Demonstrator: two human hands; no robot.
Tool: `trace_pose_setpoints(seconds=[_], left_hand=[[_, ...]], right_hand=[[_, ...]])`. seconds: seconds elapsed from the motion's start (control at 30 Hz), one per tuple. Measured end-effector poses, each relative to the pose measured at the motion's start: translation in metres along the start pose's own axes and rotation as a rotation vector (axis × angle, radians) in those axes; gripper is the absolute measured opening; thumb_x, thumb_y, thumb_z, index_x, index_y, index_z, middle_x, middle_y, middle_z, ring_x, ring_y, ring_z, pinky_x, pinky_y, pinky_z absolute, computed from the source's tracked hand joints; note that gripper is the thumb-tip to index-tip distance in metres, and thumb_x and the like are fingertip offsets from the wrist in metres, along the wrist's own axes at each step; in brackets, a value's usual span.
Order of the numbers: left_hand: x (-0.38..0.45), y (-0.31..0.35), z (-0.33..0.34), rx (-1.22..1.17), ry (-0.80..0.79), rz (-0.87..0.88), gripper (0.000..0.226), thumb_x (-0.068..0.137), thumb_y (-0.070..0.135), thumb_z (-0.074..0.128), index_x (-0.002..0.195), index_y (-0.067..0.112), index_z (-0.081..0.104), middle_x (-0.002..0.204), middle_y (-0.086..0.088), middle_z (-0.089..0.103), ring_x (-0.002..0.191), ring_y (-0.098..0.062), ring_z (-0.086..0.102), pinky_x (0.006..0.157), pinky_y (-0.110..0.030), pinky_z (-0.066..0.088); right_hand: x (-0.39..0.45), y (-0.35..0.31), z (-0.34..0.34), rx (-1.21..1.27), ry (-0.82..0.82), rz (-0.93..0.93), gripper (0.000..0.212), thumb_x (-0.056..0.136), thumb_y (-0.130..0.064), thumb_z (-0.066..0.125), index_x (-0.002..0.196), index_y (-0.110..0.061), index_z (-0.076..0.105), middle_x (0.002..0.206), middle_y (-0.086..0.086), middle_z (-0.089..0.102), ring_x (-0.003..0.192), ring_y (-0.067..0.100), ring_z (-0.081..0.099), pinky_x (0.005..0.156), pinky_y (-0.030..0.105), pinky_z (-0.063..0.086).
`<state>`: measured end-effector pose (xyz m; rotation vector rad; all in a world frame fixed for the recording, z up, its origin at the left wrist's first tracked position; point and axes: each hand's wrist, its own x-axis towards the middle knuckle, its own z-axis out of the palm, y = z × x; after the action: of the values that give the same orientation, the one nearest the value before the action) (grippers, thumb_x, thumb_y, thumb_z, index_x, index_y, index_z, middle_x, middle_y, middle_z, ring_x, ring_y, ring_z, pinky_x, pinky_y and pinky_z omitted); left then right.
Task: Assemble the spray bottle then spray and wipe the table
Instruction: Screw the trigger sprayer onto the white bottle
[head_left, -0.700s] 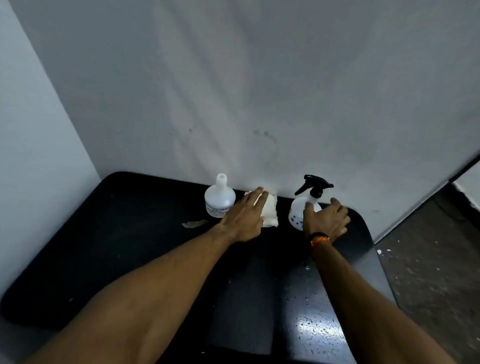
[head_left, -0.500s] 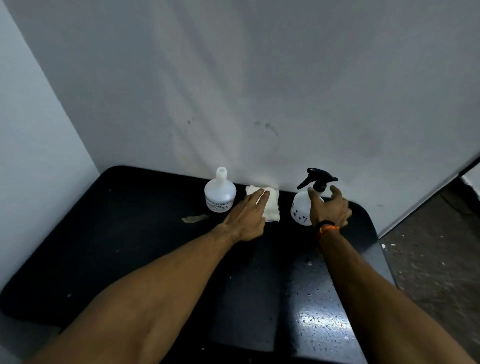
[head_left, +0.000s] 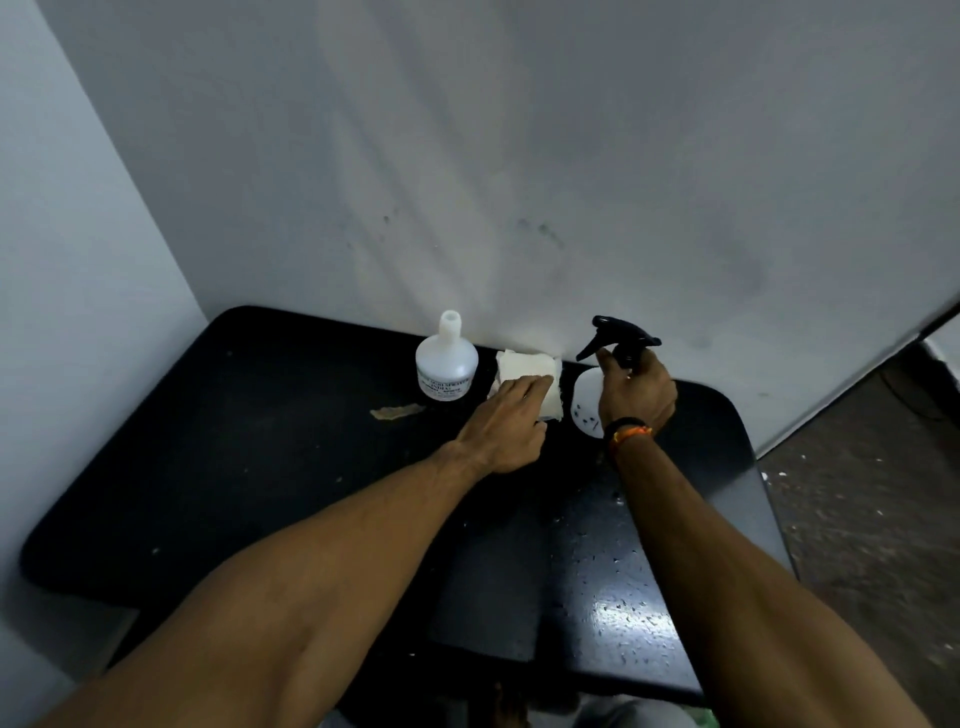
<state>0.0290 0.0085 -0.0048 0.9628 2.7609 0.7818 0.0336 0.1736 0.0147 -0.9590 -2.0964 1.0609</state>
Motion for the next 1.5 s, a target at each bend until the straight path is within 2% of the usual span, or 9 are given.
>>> trace_pose_setpoints(seconds=[0.13, 0.37, 0.63, 1.0, 1.13, 1.27, 1.37, 1.43, 1.5], left_hand=[[-0.018, 0.012, -0.006, -0.099, 0.061, -0.051, 0.069, 0.094, 0.029, 0.062, 0.152, 0.007, 0.032, 0.151, -0.014, 0.043, 0.139, -0.031, 0.04, 0.11, -0.047, 0.043], [-0.051, 0.032, -0.03, -0.043, 0.071, -0.122, 0.103, 0.074, 0.053, 0.079, 0.152, 0.009, 0.029, 0.15, -0.014, 0.044, 0.139, -0.033, 0.042, 0.111, -0.049, 0.042], [-0.085, 0.031, -0.049, -0.068, 0.23, -0.244, 0.092, 0.062, 0.055, 0.085, 0.133, 0.011, 0.047, 0.129, -0.013, 0.052, 0.117, -0.036, 0.058, 0.087, -0.053, 0.057], [-0.09, 0.021, -0.047, -0.212, 0.176, -0.312, 0.1, 0.056, 0.048, 0.088, 0.138, 0.016, 0.041, 0.132, -0.013, 0.054, 0.124, -0.037, 0.055, 0.094, -0.056, 0.054], [-0.085, 0.022, -0.05, -0.34, 0.097, -0.275, 0.088, 0.047, 0.04, 0.09, 0.124, 0.017, 0.052, 0.114, -0.007, 0.065, 0.104, -0.03, 0.065, 0.082, -0.045, 0.059], [-0.089, 0.017, -0.054, -0.476, -0.101, -0.262, 0.075, 0.042, 0.04, 0.09, 0.109, 0.029, 0.059, 0.104, 0.007, 0.067, 0.095, -0.017, 0.063, 0.079, -0.035, 0.056], [-0.094, 0.02, -0.054, -0.475, -0.142, -0.233, 0.07, 0.045, 0.038, 0.091, 0.108, 0.025, 0.064, 0.106, 0.003, 0.069, 0.098, -0.018, 0.064, 0.085, -0.04, 0.057], [-0.099, 0.028, -0.053, -0.501, -0.13, -0.224, 0.062, 0.048, 0.032, 0.092, 0.104, 0.022, 0.068, 0.104, 0.001, 0.072, 0.097, -0.019, 0.066, 0.085, -0.04, 0.057], [-0.103, 0.036, -0.053, -0.522, -0.129, -0.222, 0.058, 0.051, 0.027, 0.093, 0.103, 0.022, 0.069, 0.102, 0.002, 0.072, 0.096, -0.018, 0.066, 0.078, -0.033, 0.055]], right_hand=[[-0.025, -0.016, -0.009, -0.028, -0.029, -0.091, 0.038, 0.084, -0.048, 0.073, 0.106, -0.016, 0.074, 0.104, 0.007, 0.074, 0.1, 0.028, 0.068, 0.09, 0.047, 0.055], [-0.079, -0.049, -0.028, 0.048, -0.171, -0.123, 0.044, 0.075, -0.055, 0.076, 0.104, -0.022, 0.078, 0.096, 0.002, 0.078, 0.093, 0.023, 0.071, 0.082, 0.033, 0.056], [-0.119, -0.079, -0.041, 0.233, -0.245, 0.048, 0.045, 0.068, -0.059, 0.081, 0.093, -0.022, 0.079, 0.089, 0.003, 0.077, 0.089, 0.023, 0.07, 0.081, 0.034, 0.059], [-0.131, -0.077, -0.039, 0.232, -0.287, 0.081, 0.042, 0.061, -0.063, 0.081, 0.074, -0.023, 0.079, 0.072, -0.002, 0.073, 0.077, 0.02, 0.071, 0.068, 0.035, 0.062], [-0.126, -0.069, -0.043, 0.312, -0.311, 0.14, 0.03, 0.062, -0.052, 0.083, 0.066, -0.024, 0.077, 0.07, -0.002, 0.074, 0.076, 0.02, 0.071, 0.068, 0.033, 0.059], [-0.122, -0.059, -0.06, 0.565, -0.563, 0.214, 0.015, 0.083, -0.015, 0.076, 0.086, 0.0, 0.077, 0.073, 0.009, 0.074, 0.066, 0.021, 0.066, 0.062, 0.032, 0.05], [-0.123, -0.052, -0.071, 0.615, -0.648, 0.219, 0.025, 0.093, -0.007, 0.064, 0.104, 0.016, 0.067, 0.093, 0.047, 0.058, 0.079, 0.028, 0.051, 0.07, 0.037, 0.041], [-0.127, -0.052, -0.077, 0.66, -0.647, 0.212, 0.019, 0.095, -0.005, 0.063, 0.104, 0.009, 0.071, 0.109, 0.042, 0.064, 0.082, 0.029, 0.057, 0.073, 0.037, 0.05], [-0.128, -0.053, -0.083, 0.688, -0.654, 0.202, 0.014, 0.095, -0.005, 0.062, 0.103, 0.001, 0.073, 0.097, 0.024, 0.073, 0.081, 0.026, 0.065, 0.07, 0.031, 0.057]])
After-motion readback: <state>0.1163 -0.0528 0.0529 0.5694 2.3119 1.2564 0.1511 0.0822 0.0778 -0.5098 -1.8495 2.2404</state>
